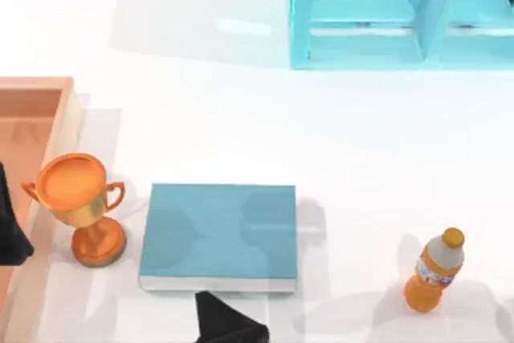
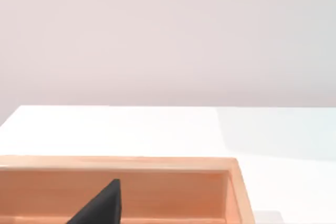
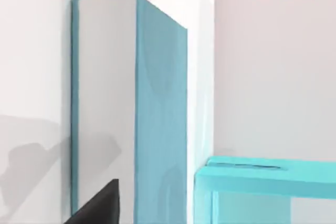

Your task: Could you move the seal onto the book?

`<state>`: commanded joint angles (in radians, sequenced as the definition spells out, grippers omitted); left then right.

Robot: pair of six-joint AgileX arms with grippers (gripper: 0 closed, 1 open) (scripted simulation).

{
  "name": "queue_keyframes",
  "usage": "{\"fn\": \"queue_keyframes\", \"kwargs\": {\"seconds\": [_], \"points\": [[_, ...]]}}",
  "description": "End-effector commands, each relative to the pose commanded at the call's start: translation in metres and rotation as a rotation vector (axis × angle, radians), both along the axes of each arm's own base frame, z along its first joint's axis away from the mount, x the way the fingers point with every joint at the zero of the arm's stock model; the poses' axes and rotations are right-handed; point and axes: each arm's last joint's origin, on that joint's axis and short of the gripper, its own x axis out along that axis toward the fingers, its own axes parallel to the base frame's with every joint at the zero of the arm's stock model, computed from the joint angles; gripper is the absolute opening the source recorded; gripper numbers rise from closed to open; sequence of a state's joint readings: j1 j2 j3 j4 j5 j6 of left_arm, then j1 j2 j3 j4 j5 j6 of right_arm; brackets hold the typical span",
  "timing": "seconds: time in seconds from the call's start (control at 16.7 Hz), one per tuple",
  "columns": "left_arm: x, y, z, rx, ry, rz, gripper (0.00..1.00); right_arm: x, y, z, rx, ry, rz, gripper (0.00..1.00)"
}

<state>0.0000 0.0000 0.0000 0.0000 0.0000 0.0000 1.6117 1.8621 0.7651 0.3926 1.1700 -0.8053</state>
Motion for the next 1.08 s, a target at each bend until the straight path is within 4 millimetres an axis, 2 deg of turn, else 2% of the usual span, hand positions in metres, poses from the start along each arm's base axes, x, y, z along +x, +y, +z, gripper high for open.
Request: {"fn": "queue_keyframes", "kwargs": {"seconds": [0.24, 0.48, 0.6, 0.78, 0.9, 1.08], "points": [[0.000, 0.000, 0.000, 0.000, 0.000, 0.000, 1.00, 0.028, -0.014, 0.015, 0.060, 0.046, -0.059, 1.00], [0.000, 0.000, 0.000, 0.000, 0.000, 0.000, 1.00, 0.073, -0.048, 0.041, 0.207, 0.130, -0.161, 1.00], [0.000, 0.000, 0.000, 0.000, 0.000, 0.000, 1.00, 0.096, -0.075, 0.057, 0.316, 0.174, -0.222, 1.00], [0.000, 0.000, 0.000, 0.000, 0.000, 0.000, 1.00, 0.124, -0.125, 0.079, 0.524, 0.228, -0.315, 1.00], [0.000, 0.000, 0.000, 0.000, 0.000, 0.000, 1.00, 0.135, -0.163, 0.090, 0.681, 0.249, -0.372, 1.00], [0.000, 0.000, 0.000, 0.000, 0.000, 0.000, 1.00, 0.136, -0.220, 0.098, 0.919, 0.250, -0.436, 1.00]]}}
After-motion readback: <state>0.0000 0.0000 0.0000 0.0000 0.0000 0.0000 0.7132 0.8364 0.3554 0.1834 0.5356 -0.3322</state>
